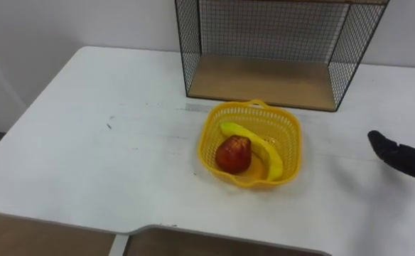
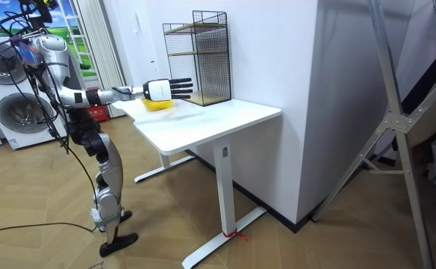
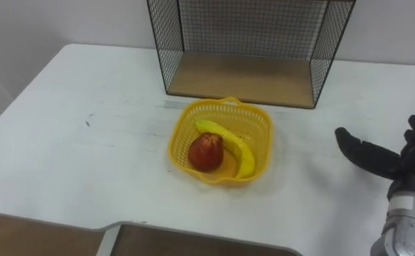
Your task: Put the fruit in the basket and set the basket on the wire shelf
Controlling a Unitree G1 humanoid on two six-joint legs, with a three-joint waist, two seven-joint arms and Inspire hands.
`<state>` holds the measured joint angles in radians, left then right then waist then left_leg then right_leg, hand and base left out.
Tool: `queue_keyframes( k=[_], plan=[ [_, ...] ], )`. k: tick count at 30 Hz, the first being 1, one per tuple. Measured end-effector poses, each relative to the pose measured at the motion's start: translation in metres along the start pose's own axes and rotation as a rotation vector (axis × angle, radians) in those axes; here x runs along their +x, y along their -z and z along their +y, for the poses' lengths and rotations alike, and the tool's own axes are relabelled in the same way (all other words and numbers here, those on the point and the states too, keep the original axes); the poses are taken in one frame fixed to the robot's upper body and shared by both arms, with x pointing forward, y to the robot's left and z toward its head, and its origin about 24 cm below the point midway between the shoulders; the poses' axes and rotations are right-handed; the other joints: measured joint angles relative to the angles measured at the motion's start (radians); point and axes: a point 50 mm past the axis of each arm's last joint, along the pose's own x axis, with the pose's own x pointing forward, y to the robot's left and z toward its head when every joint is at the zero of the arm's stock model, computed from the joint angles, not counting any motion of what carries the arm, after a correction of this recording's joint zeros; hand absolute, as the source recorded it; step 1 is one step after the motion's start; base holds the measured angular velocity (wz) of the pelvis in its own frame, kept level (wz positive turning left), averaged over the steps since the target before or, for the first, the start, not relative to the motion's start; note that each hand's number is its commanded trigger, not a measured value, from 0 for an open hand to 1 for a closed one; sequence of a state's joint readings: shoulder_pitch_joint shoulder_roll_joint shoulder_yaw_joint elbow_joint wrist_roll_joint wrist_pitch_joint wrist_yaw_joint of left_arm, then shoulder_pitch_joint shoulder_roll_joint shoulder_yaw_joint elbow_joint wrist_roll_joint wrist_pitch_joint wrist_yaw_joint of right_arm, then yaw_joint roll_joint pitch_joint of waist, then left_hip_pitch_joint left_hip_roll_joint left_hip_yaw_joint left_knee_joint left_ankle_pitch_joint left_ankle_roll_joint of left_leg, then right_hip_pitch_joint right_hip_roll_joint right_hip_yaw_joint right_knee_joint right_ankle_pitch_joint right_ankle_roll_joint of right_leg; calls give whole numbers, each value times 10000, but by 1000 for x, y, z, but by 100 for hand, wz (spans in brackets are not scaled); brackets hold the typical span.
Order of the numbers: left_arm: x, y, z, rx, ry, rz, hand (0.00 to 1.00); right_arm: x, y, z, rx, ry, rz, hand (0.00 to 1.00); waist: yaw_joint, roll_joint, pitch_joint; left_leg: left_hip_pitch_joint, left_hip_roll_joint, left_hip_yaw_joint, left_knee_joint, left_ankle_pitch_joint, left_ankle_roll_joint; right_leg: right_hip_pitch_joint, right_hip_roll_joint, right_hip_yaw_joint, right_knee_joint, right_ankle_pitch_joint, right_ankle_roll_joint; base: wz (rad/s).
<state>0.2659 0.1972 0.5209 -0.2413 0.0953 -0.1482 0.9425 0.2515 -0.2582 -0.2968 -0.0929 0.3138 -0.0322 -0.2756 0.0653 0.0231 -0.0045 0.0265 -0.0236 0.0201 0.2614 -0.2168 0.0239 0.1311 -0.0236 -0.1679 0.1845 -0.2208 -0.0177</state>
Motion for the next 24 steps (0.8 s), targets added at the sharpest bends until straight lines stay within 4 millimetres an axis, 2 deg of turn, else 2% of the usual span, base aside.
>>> queue_keyframes(
  k=[4, 6, 8, 9, 10, 12, 15, 20, 24],
  plan=[
    [-15, -1, -18, -521, 1564, 344, 0, -3, 2, 10, 276, -653, -12, 0, -83, -22, 44, 36, -25, 16, -42, 12, 20, 10, -15, 16, 0, -6, 11, 0],
    [-29, -1, -33, -1150, 2716, 966, 0, -6, 7, 21, 614, -1237, 228, 0, -276, -150, 130, 85, -30, 35, -63, 12, 20, 48, -19, 46, 13, -12, 22, 0],
    [-41, -2, -43, -1750, 3740, 1593, 0, -9, 9, 30, 943, -1778, 426, 0, -313, -174, 147, 100, -11, 111, -68, 12, 20, 34, -8, 138, 10, -13, 22, -9],
    [-49, -1, -51, -2178, 4460, 2051, 0, -11, 12, 36, 1107, -2139, 572, 0, -303, -260, 199, 95, 1, 170, -71, 12, 20, 22, -1, 177, 18, -12, 21, -11],
    [-52, -1, -54, -2382, 4756, 2283, 0, -12, 13, 39, 1195, -2299, 643, 0, -303, -302, 214, 90, 8, 202, -71, 11, 20, 27, 1, 192, 28, -12, 21, -10],
    [-67, 2, -66, -3314, 5834, 3424, 0, -16, 18, 47, 1632, -2846, 956, 0, -349, -425, 202, 51, 16, 292, -55, 9, 24, -7, -2, 244, 31, 1, 32, -10],
    [-89, 7, -76, -4126, 7103, 4771, 0, -15, 26, 49, 1785, -2954, 1342, 0, -392, -440, 194, 85, -17, 351, -47, 3, 38, -6, -39, 320, 19, 28, 74, -9],
    [-118, 21, -86, -4183, 9182, 5877, 0, -15, 35, 60, 1873, -3501, 1696, 0, -493, -431, 198, 189, -8, 347, -78, -9, 58, -17, -39, 416, 11, 39, 92, -6],
    [-135, 19, -91, -4974, 10411, 6469, 0, -19, 39, 76, 2173, -4249, 1869, 0, -659, -380, 190, 176, 48, 451, -79, -16, 62, -42, 8, 520, 40, 47, 81, -2]
  ],
)
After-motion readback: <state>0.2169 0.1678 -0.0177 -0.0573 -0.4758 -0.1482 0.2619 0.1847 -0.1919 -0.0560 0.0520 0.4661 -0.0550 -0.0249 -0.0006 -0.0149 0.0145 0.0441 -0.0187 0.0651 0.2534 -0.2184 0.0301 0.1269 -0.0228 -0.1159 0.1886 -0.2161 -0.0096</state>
